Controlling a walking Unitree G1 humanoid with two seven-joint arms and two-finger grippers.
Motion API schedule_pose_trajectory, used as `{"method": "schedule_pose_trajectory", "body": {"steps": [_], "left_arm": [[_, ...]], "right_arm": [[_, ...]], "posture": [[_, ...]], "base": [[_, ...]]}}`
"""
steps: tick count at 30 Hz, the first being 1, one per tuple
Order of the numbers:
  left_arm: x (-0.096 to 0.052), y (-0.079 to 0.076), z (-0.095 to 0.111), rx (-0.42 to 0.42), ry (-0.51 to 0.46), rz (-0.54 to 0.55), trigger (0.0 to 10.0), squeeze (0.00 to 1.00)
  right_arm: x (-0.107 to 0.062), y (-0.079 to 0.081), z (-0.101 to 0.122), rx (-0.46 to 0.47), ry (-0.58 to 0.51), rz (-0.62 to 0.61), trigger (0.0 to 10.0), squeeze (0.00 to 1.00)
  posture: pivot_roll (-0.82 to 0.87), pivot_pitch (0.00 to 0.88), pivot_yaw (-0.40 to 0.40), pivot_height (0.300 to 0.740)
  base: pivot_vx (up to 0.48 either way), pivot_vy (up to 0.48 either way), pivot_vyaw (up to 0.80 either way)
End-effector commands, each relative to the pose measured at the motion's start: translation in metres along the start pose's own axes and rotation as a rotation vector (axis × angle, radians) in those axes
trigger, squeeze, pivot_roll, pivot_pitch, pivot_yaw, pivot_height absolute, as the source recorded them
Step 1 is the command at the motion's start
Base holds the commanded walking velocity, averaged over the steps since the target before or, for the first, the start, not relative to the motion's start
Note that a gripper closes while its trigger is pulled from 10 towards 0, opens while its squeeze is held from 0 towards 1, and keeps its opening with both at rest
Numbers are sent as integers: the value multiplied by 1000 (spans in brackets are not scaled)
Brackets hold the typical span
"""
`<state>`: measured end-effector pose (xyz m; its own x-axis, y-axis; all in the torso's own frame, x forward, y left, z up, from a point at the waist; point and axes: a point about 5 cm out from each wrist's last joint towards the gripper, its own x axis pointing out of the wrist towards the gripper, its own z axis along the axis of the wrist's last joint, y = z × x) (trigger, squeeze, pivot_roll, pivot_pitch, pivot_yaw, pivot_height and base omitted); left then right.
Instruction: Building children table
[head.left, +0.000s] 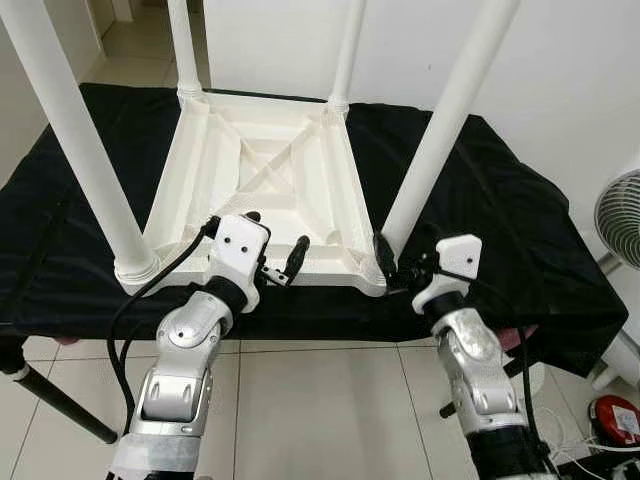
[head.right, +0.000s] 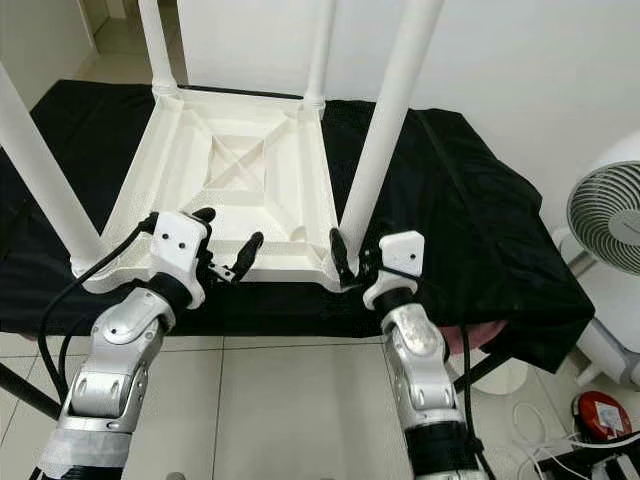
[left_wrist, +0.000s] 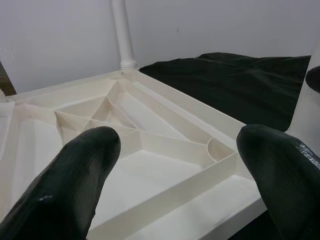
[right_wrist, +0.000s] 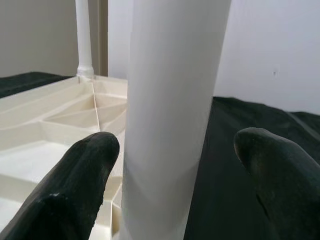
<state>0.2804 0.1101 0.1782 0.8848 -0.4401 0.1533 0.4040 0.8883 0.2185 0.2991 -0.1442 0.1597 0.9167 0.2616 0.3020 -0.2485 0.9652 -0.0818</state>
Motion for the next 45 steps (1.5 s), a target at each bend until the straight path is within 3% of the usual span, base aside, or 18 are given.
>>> {"method": "schedule_pose_trajectory", "body": {"steps": [1,2,5,7,8,17,22,32,38,45], "left_arm": [[0,2,-1,-1,12,75,10000,0],[1,2,-1,-24,19,82,10000,0],[4,-1,-1,14,32,82,10000,0],[4,-1,-1,14,32,82,10000,0],[5,-3,-1,64,21,47,10000,0],[3,-8,4,59,11,17,10000,0],[2,-11,2,32,19,13,10000,0],[-2,-12,2,119,2,31,10000,0],[-3,-13,0,127,6,35,10000,0],[-2,-15,2,134,-3,26,10000,0]], "right_arm": [[0,-2,-4,-18,28,1,10000,0],[4,-2,-3,-35,37,8,10000,0],[19,0,1,-54,51,15,10000,0],[19,0,1,-54,51,15,10000,0],[29,3,5,-57,50,22,10000,0],[54,6,22,-63,22,8,10000,0],[59,8,28,-63,0,17,10000,0],[60,7,25,-45,28,5,10000,0],[54,13,15,-13,72,-5,10000,0],[56,15,16,4,66,-15,10000,0]], "posture": [[-30,0,-50,740],[-34,0,-45,740],[-28,0,-53,740],[-28,0,-53,740],[-24,0,-54,740],[-10,0,-63,740],[-6,0,-66,740],[3,0,-81,740],[2,0,-83,740],[2,0,-81,740]], "base": [[0,0,0],[0,0,0],[0,0,0],[0,0,0],[0,0,0],[0,0,0],[0,0,0],[0,0,0],[0,0,0],[0,0,0]]}}
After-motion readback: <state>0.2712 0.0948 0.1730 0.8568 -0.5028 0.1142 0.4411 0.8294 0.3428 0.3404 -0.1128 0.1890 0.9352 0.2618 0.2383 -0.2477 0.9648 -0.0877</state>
